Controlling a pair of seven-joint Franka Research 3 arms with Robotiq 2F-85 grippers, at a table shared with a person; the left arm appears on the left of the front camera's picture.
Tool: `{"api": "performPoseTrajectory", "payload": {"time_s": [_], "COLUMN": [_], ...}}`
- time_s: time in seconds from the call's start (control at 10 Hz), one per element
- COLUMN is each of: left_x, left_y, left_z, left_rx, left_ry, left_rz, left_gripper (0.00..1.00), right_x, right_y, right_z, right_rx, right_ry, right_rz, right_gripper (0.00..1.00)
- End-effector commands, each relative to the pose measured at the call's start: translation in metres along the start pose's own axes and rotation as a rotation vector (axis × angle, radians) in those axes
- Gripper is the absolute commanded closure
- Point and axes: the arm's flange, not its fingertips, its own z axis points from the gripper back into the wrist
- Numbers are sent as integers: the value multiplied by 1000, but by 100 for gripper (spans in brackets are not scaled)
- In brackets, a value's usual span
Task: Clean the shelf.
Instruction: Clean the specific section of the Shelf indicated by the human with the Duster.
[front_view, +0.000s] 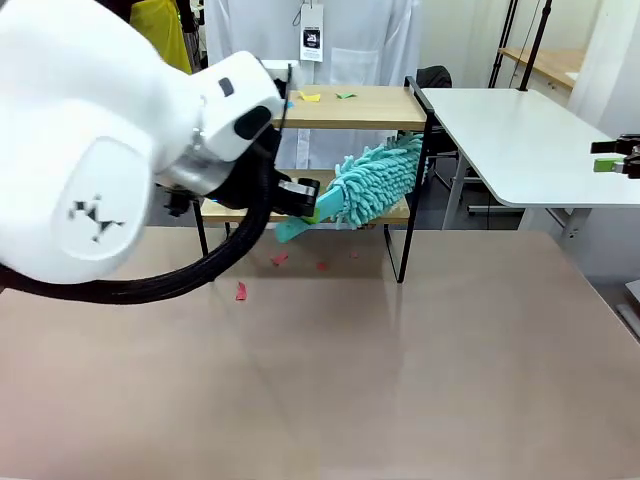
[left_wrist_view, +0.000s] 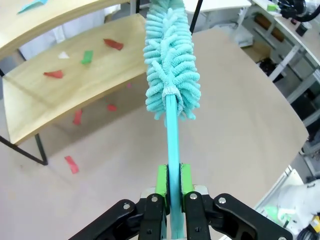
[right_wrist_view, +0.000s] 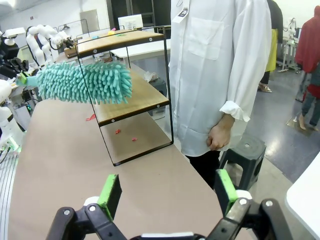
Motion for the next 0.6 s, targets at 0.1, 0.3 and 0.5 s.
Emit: {"api": "performPoseTrajectory", "payload": {"time_s": [0.1, 0.3, 0.5], "left_x": [15, 13, 7], "left_y": [-28, -40, -42], "left_z": [-21, -38, -50], "left_rx": [130, 140, 152], "left_ry": [-52, -49, -50], "left_rz": [44, 59, 78], "left_gripper": [87, 87, 87], "right_x": [2, 2, 2], "right_y": [1, 1, 1], "right_z": [-1, -1, -1], "right_rx": [1, 1, 1], "right_ry": [0, 0, 0], "right_rz": [3, 3, 3], "right_gripper": [0, 0, 0]}}
